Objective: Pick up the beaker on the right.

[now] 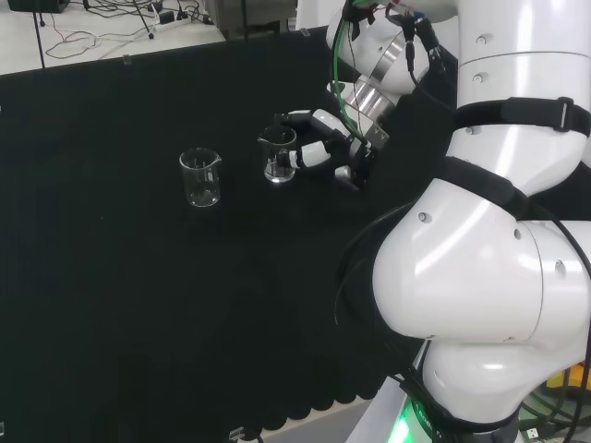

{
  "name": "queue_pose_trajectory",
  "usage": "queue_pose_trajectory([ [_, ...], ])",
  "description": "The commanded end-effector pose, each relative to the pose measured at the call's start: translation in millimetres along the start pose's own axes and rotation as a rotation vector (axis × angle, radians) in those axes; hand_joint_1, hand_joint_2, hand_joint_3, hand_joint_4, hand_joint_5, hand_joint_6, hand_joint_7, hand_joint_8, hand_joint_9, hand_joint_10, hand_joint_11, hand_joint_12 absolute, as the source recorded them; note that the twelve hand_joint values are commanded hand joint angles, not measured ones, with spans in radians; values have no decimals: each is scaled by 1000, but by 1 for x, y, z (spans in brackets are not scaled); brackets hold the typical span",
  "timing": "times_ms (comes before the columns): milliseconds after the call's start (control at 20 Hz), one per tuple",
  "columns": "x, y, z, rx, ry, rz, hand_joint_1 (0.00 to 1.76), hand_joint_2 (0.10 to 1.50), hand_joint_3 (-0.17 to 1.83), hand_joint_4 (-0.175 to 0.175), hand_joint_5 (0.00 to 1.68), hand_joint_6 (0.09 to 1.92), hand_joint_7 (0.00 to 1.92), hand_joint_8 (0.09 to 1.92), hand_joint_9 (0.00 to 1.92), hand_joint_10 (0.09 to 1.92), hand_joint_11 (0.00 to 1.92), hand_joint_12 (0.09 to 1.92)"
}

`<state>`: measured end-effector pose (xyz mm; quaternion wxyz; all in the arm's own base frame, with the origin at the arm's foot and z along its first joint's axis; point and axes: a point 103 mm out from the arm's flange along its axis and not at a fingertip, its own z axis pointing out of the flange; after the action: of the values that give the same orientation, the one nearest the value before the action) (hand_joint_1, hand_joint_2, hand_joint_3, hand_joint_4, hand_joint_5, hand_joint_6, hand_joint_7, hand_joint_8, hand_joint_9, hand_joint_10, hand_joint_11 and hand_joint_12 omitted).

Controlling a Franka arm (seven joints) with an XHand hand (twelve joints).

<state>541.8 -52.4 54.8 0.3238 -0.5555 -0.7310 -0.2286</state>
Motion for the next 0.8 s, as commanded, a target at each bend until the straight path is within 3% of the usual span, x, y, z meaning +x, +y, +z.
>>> queue_pose_trajectory([
  [50, -2, 1, 5, -47, -1, 0, 908, 489, 666, -29, 573, 87, 363, 633, 444, 582, 29, 1380],
  [800, -9, 9, 13, -71, 30, 11, 947, 493, 663, -26, 595, 88, 394, 641, 472, 584, 28, 1377],
])
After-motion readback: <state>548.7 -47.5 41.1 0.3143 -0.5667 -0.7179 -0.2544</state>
